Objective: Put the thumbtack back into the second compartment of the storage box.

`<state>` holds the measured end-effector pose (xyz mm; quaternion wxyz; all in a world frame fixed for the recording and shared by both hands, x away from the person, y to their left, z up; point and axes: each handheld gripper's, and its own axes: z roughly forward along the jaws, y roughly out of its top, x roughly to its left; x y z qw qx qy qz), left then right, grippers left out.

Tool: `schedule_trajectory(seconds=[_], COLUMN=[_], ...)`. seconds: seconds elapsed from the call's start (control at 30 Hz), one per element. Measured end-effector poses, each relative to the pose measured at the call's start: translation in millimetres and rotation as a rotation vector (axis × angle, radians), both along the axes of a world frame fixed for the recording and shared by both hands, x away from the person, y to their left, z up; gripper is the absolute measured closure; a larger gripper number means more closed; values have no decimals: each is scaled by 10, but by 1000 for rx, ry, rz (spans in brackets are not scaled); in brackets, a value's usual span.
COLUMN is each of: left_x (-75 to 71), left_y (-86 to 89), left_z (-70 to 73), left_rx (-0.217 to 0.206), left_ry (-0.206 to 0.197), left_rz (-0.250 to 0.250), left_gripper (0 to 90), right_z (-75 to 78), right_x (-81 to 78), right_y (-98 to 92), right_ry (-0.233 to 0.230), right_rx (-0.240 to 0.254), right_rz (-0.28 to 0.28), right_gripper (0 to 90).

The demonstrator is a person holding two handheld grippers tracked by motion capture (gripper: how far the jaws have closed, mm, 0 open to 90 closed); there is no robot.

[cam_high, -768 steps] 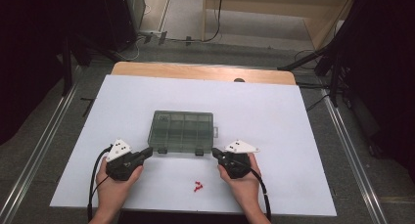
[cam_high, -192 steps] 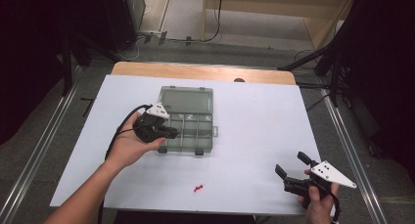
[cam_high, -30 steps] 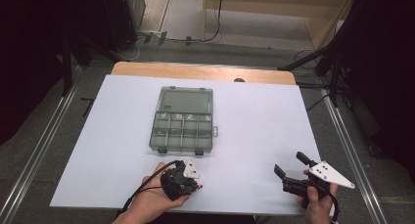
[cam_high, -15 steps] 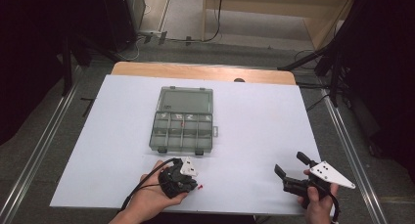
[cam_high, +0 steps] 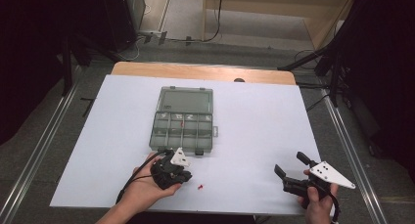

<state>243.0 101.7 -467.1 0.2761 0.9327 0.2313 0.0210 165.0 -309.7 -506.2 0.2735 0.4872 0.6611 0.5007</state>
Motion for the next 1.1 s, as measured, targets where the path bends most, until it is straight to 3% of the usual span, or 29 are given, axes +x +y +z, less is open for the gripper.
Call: schedule_trajectory(seconds=[0.4,0.5,0.77,1.1], left_x=[168,214,314,459], left_y=[116,145,170,195], left_z=[134,157,208,316], left_rx=[-1,-17,-4,-15], left_ry=[-29,-31,-45,-66], left_rz=[18,37,36,61], left_gripper=[856,856,856,856], right_z=[-1,-1,-6,-3], right_x=[4,3,7,4], right_y=[7,6,5,10], right_ry=[-2,-2,2,2], right_rx=[-3,-1,-4,0], right_rz=[1,1,0,3], right_gripper=[53,53,53,53])
